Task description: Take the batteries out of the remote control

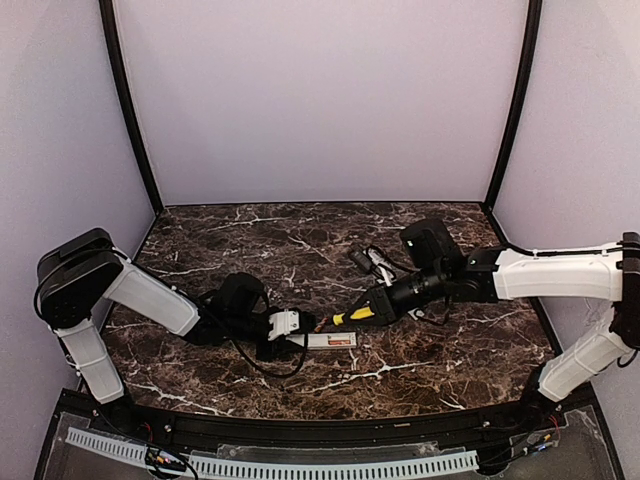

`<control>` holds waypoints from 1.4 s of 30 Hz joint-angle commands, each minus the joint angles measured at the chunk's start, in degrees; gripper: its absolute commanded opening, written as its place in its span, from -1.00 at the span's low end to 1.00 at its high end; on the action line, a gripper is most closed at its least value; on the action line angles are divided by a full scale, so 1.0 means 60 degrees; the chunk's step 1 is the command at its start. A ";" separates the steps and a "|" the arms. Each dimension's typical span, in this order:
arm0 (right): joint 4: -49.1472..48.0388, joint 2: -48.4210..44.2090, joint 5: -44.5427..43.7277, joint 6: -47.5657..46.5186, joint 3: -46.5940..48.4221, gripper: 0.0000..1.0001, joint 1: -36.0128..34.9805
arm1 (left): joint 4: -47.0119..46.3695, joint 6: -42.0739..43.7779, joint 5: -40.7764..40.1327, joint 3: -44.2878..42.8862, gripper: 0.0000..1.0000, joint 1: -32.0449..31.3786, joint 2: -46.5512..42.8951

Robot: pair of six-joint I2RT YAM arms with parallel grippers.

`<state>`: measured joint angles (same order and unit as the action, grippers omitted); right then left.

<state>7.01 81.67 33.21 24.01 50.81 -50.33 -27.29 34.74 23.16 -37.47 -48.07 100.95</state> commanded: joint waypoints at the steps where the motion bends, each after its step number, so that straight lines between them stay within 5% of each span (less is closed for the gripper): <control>1: 0.0398 -0.0332 -0.0626 -0.0295 0.0355 -1.00 -0.0028 | 0.0120 0.0031 0.0148 -0.0170 -0.99 -0.0006 -0.0069; 14: 0.2543 -0.1288 -0.2971 -0.1020 0.0634 -1.00 0.0062 | -0.0085 0.0094 -0.0240 0.0016 -0.99 -0.0013 -0.0647; 28: 0.2363 -0.2037 -0.4534 -0.2720 0.1381 -1.00 0.0067 | -0.1641 0.1847 -0.1549 0.0899 -0.99 -0.0013 -0.1844; 42: 0.2175 -0.2414 -0.4405 -0.3772 0.1776 -1.00 0.0067 | 0.1771 0.2030 -0.2705 -0.0730 -0.95 -0.0008 -0.3534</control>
<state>22.31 67.96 7.57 3.95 58.96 -50.19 -26.61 47.20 8.73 -37.74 -48.07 83.46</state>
